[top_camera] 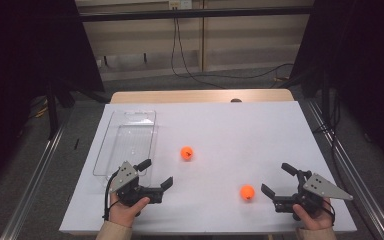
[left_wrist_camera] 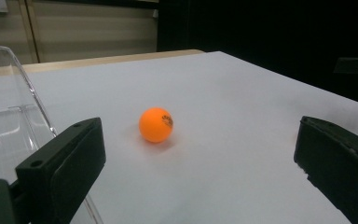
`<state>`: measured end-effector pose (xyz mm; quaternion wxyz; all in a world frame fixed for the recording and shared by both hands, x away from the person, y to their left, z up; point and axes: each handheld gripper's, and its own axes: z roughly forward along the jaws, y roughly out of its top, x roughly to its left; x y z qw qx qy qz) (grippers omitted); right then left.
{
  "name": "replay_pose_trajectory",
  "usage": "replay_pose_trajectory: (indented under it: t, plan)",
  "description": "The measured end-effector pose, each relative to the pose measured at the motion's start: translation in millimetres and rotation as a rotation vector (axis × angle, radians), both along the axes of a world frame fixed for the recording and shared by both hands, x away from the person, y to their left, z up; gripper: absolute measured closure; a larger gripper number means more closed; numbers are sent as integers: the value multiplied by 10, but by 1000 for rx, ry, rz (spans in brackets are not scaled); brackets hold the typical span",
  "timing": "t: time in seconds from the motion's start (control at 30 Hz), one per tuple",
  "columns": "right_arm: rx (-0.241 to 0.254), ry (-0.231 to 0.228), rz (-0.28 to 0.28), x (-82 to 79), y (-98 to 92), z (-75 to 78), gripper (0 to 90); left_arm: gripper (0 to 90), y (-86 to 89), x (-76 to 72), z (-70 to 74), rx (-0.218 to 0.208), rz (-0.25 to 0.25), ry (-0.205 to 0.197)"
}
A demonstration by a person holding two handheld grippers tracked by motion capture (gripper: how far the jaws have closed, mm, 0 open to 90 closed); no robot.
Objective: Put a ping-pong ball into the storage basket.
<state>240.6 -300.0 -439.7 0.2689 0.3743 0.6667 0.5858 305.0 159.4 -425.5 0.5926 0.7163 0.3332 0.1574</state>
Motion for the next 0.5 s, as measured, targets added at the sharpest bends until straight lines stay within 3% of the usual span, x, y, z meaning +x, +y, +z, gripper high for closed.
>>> replay_pose_trajectory:
  t: [0.5]
  plan:
    - [0,0,-1,1,1,-1,6,20,-141,17,-19,16,-38,-5]
